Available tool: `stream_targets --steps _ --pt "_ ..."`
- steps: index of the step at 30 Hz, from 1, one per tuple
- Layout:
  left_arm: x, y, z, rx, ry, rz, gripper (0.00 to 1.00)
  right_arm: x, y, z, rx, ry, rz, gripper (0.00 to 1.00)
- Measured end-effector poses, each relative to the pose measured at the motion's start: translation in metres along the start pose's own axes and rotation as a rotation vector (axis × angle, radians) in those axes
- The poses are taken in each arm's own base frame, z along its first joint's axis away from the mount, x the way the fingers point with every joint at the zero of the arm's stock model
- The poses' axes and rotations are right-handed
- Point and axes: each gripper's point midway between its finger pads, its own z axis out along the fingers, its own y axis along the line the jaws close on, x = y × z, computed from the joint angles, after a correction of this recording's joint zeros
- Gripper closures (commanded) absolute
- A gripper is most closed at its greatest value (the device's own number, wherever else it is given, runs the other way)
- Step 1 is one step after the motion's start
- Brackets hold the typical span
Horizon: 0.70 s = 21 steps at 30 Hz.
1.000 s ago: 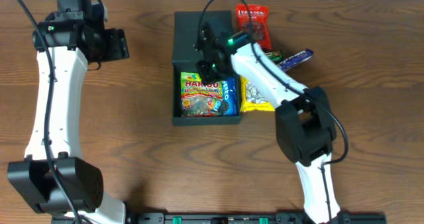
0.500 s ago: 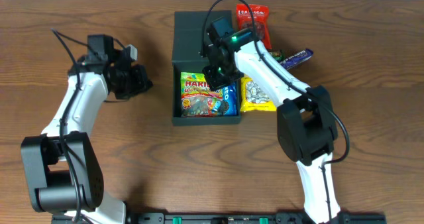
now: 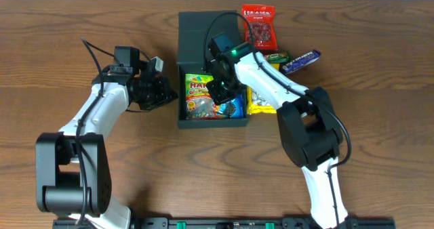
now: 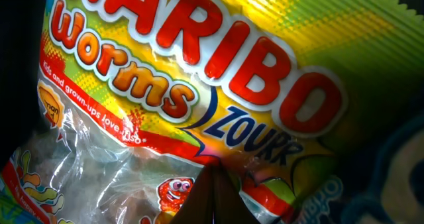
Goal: Pack container
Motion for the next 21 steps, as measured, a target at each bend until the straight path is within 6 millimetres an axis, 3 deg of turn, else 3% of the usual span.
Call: stream_targets --steps 9,14,18,21 --pt "0.006 0.012 0.014 -0.012 0.042 -0.051 0.94 -0.003 0.011 0.006 -0.007 -0.009 -0.028 0.99" --pt "0.006 0.011 0.014 -0.008 0.045 -0.053 0.94 -0.001 0.011 -0.005 -0.010 0.025 -0.011 0.99" --pt "0.006 0.010 0.014 -0.005 0.046 -0.052 0.94 -0.029 0.007 -0.045 -0.011 -0.056 -0.001 0.99" --pt "0.006 0.010 0.014 -0.006 0.046 -0.052 0.94 -0.051 -0.011 -0.088 -0.001 -0.167 0.025 0.98"
